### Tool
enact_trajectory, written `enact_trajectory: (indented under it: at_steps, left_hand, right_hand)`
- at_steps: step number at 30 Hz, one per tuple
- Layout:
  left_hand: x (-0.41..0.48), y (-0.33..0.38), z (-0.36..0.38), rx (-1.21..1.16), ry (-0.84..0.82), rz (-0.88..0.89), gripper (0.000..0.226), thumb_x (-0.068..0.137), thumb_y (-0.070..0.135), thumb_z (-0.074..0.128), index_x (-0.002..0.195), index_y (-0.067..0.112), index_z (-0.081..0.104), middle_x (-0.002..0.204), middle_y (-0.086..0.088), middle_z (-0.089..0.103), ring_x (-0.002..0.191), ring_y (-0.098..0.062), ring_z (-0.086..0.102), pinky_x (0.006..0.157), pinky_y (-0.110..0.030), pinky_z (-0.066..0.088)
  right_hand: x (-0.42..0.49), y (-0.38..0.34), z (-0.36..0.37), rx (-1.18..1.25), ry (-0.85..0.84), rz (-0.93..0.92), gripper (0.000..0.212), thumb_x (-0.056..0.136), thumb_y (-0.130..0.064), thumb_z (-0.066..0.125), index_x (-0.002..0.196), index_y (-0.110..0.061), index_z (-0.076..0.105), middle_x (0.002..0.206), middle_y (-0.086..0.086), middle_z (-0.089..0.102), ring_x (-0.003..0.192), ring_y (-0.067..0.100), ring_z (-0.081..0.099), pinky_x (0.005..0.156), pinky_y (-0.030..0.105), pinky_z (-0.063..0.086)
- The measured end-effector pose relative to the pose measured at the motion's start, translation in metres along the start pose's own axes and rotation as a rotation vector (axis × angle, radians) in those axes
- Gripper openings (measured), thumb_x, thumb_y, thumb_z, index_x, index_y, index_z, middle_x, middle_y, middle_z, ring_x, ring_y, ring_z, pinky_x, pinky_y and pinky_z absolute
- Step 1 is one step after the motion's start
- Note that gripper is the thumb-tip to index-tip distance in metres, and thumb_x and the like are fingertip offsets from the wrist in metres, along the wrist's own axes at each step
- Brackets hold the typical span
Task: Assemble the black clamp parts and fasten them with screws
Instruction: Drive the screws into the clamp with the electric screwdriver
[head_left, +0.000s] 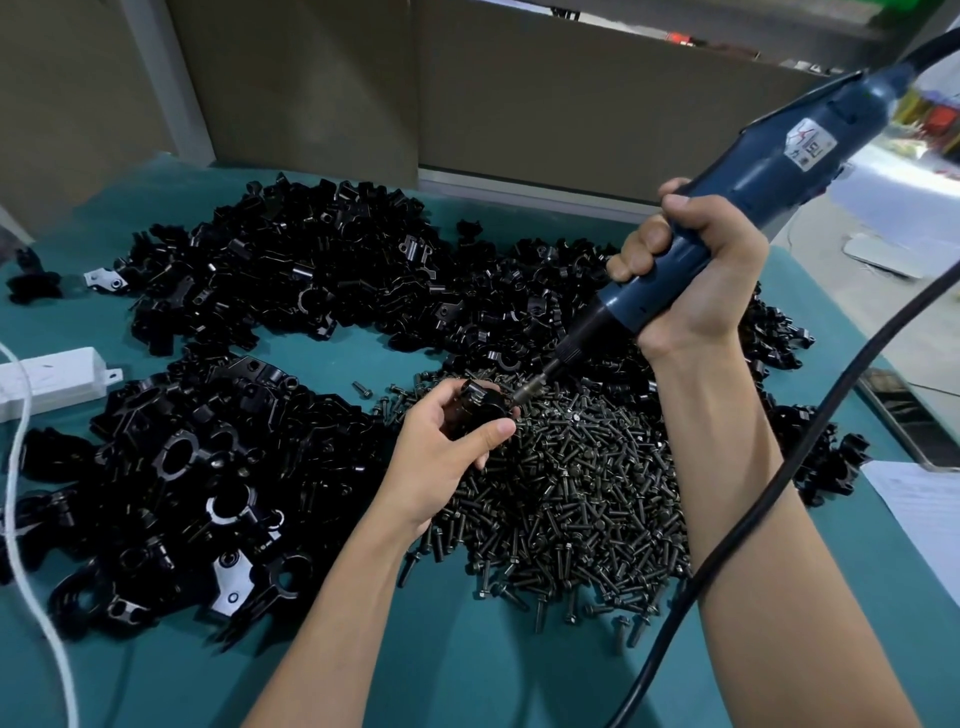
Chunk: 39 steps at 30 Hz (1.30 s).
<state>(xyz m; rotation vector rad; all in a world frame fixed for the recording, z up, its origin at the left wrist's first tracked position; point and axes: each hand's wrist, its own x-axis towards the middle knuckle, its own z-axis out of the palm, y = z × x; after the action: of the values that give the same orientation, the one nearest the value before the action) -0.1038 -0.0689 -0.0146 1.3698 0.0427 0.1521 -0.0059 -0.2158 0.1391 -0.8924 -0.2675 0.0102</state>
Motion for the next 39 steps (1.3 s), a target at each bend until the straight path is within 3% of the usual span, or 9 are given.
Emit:
enact_trajectory:
  at_steps: [4, 8, 14, 25, 30, 36, 39]
  left_hand:
    - [0.0005, -0.0018, 0.0004, -0.032, 0.009, -0.058, 0.041, 0.085, 0.018, 0.078, 0.12, 0.009, 0.059, 0.088, -0.001, 0.069, 0.057, -0.013, 0.048, 0.077, -0.023, 0.049]
    - [0.0002, -0.0016, -0.0017, -0.094, -0.039, -0.073, 0.03, 0.087, 0.017, 0.076, 0.11, 0.008, 0.06, 0.094, -0.001, 0.075, 0.06, -0.013, 0.05, 0.062, -0.02, 0.049]
    - [-0.0008, -0.0016, -0.003, -0.14, -0.1, -0.093, 0.039, 0.082, 0.024, 0.077, 0.111, 0.006, 0.059, 0.106, -0.01, 0.076, 0.065, -0.013, 0.052, 0.061, -0.019, 0.049]
    - [-0.0022, 0.0015, -0.006, -0.026, -0.103, -0.001, 0.022, 0.083, 0.011, 0.079, 0.102, 0.011, 0.067, 0.096, -0.008, 0.073, 0.061, -0.011, 0.055, 0.064, -0.024, 0.051]
    - [-0.0027, 0.0024, -0.0048, -0.03, -0.081, 0.008, 0.026, 0.075, 0.027, 0.081, 0.097, 0.019, 0.07, 0.08, 0.008, 0.067, 0.06, -0.011, 0.055, 0.066, -0.024, 0.052]
    - [-0.0031, 0.0036, -0.0001, -0.1, -0.043, -0.021, 0.016, 0.084, 0.036, 0.069, 0.098, 0.033, 0.075, 0.075, 0.013, 0.059, 0.064, -0.005, 0.051, 0.057, -0.018, 0.045]
    - [-0.0036, 0.0044, 0.0008, -0.107, -0.023, -0.025, 0.02, 0.087, 0.041, 0.065, 0.101, 0.03, 0.074, 0.075, 0.016, 0.055, 0.061, -0.004, 0.045, 0.055, -0.015, 0.042]
  right_hand:
    - [-0.0018, 0.0004, -0.0009, 0.007, -0.019, 0.004, 0.008, 0.073, -0.01, 0.052, 0.079, -0.014, 0.052, 0.05, -0.004, 0.043, 0.04, 0.012, 0.04, 0.046, 0.022, 0.035]
    - [-0.0047, -0.0006, -0.0048, 0.045, -0.095, 0.0, 0.01, 0.074, -0.01, 0.047, 0.081, -0.013, 0.052, 0.048, -0.004, 0.043, 0.039, 0.011, 0.039, 0.046, 0.021, 0.032]
    - [-0.0047, -0.0037, -0.007, 0.096, -0.203, 0.004, 0.013, 0.074, -0.01, 0.042, 0.084, -0.011, 0.05, 0.047, -0.004, 0.044, 0.037, 0.01, 0.04, 0.043, 0.02, 0.033]
    - [-0.0018, -0.0003, -0.0051, 0.038, -0.092, 0.042, 0.008, 0.073, -0.011, 0.048, 0.08, -0.012, 0.052, 0.048, -0.004, 0.042, 0.039, 0.011, 0.038, 0.045, 0.021, 0.033]
    - [-0.0011, 0.0002, -0.006, 0.044, -0.041, 0.03, 0.007, 0.073, -0.011, 0.05, 0.079, -0.013, 0.052, 0.049, -0.004, 0.042, 0.04, 0.011, 0.038, 0.044, 0.021, 0.034]
    - [-0.0013, 0.0007, -0.004, 0.036, 0.001, 0.025, 0.006, 0.071, -0.011, 0.052, 0.077, -0.014, 0.051, 0.049, -0.004, 0.042, 0.039, 0.011, 0.038, 0.045, 0.021, 0.034]
    - [-0.0015, 0.0025, -0.0038, 0.037, 0.015, 0.022, 0.007, 0.071, -0.011, 0.053, 0.077, -0.014, 0.051, 0.049, -0.004, 0.042, 0.039, 0.011, 0.039, 0.045, 0.021, 0.034]
